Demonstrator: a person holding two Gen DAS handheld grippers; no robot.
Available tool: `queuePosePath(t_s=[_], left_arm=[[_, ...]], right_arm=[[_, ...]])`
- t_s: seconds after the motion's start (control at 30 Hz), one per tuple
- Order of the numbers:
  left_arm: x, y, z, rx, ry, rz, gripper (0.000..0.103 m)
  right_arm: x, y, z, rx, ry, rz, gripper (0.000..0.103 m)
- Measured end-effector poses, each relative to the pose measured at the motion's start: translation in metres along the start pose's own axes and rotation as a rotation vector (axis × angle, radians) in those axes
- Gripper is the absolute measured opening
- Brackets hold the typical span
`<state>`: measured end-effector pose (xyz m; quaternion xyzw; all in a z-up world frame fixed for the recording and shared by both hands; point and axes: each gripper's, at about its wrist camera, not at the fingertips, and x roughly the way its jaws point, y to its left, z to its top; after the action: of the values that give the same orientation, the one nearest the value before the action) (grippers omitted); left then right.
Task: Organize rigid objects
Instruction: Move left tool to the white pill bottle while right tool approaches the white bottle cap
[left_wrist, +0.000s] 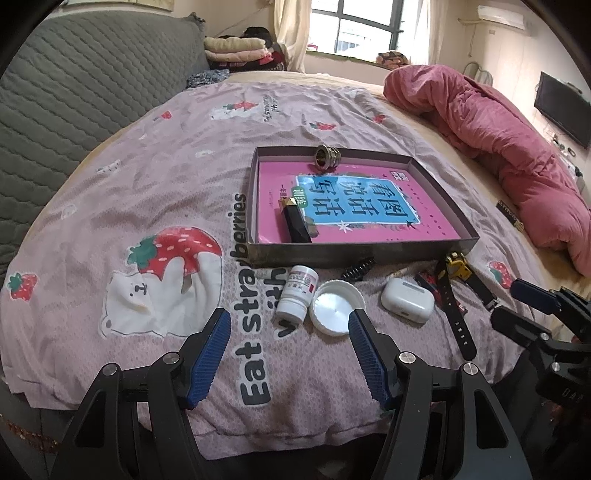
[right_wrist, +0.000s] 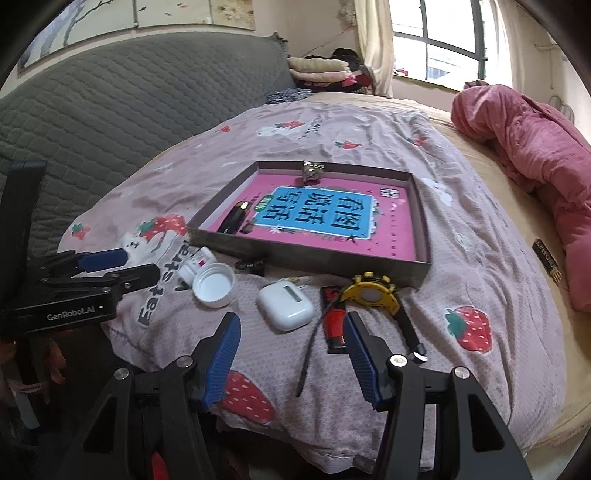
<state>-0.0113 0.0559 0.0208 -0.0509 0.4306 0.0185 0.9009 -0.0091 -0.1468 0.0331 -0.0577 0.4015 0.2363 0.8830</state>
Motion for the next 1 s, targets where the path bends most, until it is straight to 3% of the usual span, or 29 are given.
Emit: queuePosePath(t_s=[1.0], left_arm=[[0.042,0.009,-0.009,0.002,0.09,0.024,0.068]], right_arm=[[0.033,0.024,-0.009,-0.084,0.073,0.077,0.057]])
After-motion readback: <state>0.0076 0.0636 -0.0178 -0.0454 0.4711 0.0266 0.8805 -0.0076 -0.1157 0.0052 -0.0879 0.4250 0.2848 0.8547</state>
